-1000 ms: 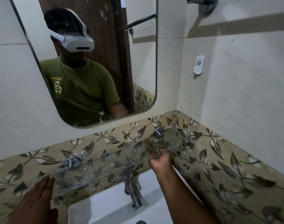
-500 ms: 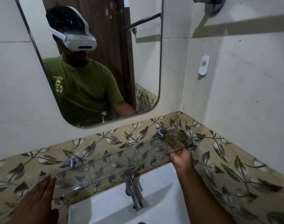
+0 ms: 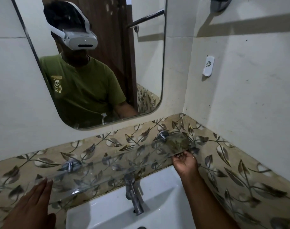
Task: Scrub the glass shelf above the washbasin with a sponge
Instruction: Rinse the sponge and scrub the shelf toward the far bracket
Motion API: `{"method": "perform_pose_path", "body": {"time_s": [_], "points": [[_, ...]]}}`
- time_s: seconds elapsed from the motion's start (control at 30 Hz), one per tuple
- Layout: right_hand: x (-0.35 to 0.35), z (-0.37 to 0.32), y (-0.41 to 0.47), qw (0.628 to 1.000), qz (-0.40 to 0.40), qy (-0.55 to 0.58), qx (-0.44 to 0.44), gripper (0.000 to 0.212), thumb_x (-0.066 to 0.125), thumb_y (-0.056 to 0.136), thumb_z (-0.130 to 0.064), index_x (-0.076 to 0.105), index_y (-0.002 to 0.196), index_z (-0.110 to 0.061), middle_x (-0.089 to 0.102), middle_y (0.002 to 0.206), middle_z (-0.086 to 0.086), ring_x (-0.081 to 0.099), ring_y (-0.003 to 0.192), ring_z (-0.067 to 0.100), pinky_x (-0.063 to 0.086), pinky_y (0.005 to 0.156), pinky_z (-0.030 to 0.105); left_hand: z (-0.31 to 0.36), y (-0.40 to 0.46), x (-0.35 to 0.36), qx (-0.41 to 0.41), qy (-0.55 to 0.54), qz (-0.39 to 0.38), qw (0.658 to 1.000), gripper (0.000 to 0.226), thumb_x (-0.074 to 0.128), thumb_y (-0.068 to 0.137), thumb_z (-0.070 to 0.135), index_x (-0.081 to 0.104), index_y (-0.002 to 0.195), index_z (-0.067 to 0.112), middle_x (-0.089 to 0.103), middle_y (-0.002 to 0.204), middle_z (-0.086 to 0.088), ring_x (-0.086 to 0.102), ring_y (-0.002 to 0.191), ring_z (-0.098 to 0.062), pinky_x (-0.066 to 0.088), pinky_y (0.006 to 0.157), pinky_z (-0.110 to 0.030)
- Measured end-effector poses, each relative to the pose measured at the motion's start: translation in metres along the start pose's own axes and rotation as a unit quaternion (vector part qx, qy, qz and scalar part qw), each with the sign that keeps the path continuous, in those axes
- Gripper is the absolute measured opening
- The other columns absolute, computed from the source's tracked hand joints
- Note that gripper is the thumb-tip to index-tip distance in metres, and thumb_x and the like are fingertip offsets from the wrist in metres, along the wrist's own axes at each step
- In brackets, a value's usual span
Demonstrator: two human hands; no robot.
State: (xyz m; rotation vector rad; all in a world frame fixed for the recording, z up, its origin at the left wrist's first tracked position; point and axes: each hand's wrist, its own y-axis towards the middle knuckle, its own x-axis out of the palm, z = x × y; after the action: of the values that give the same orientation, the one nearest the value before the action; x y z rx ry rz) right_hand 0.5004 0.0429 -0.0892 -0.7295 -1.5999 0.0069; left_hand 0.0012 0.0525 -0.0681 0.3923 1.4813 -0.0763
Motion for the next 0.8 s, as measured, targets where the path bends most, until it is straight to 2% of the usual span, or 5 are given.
{"method": "perform_pose_path", "body": {"time_s": [0.1, 0.17, 0.43, 0.7, 0.8], "points": [[-0.032, -0.015, 0.002, 0.999, -0.016, -0.021, -0.031, 0.123, 0.092, 0.031, 0.002, 0.050, 0.144, -0.022, 0.060, 0.134, 0.020, 0.059, 0.119, 0.039, 0.056, 0.085, 0.050, 0.001, 0.001, 0.002, 0.001, -0.008, 0.008, 1.000, 0.118, 0.076, 0.016, 0.014, 0.052, 0.131, 0.001, 0.055, 0.135, -0.023, 0.044, 0.119, -0.030, 0.048, 0.084, -0.053], [-0.052, -0.023, -0.003, 0.998, -0.033, -0.051, -0.022, 0.138, 0.091, 0.015, 0.005, 0.049, 0.145, -0.022, 0.056, 0.138, 0.023, 0.056, 0.123, 0.044, 0.057, 0.083, 0.055, -0.001, 0.000, 0.003, -0.004, -0.017, 0.010, 1.000, 0.117, 0.075, 0.018, 0.014, 0.052, 0.132, 0.000, 0.054, 0.137, -0.023, 0.042, 0.123, -0.030, 0.045, 0.090, -0.054], [-0.025, -0.044, -0.087, 0.976, -0.063, -0.187, -0.093, 0.028, 0.050, 0.064, 0.002, 0.068, 0.066, -0.019, 0.072, 0.082, 0.013, 0.067, 0.079, 0.030, 0.060, 0.056, 0.033, -0.002, 0.006, 0.008, -0.012, -0.005, -0.038, 0.999, 0.120, 0.081, 0.015, 0.014, 0.053, 0.130, -0.007, 0.054, 0.133, -0.030, 0.054, 0.116, -0.046, 0.046, 0.088, -0.060], [0.102, -0.055, -0.088, 0.895, -0.140, -0.398, -0.143, 0.048, 0.037, 0.083, 0.023, 0.062, 0.096, -0.016, 0.065, 0.100, 0.014, 0.066, 0.089, 0.031, 0.059, 0.074, 0.040, -0.002, 0.000, 0.008, 0.001, 0.003, -0.029, 1.000, 0.104, 0.067, 0.032, 0.016, 0.050, 0.131, -0.008, 0.050, 0.137, -0.031, 0.050, 0.120, -0.049, 0.041, 0.096, -0.059], [0.125, -0.050, -0.064, 0.743, -0.150, -0.592, -0.274, 0.051, 0.067, 0.075, 0.013, 0.062, 0.101, -0.031, 0.060, 0.112, 0.011, 0.066, 0.098, 0.030, 0.059, 0.081, 0.042, -0.001, -0.001, 0.005, -0.004, -0.006, -0.028, 1.000, 0.107, 0.074, 0.029, 0.014, 0.051, 0.132, -0.007, 0.050, 0.138, -0.030, 0.051, 0.120, -0.047, 0.043, 0.094, -0.058]]}}
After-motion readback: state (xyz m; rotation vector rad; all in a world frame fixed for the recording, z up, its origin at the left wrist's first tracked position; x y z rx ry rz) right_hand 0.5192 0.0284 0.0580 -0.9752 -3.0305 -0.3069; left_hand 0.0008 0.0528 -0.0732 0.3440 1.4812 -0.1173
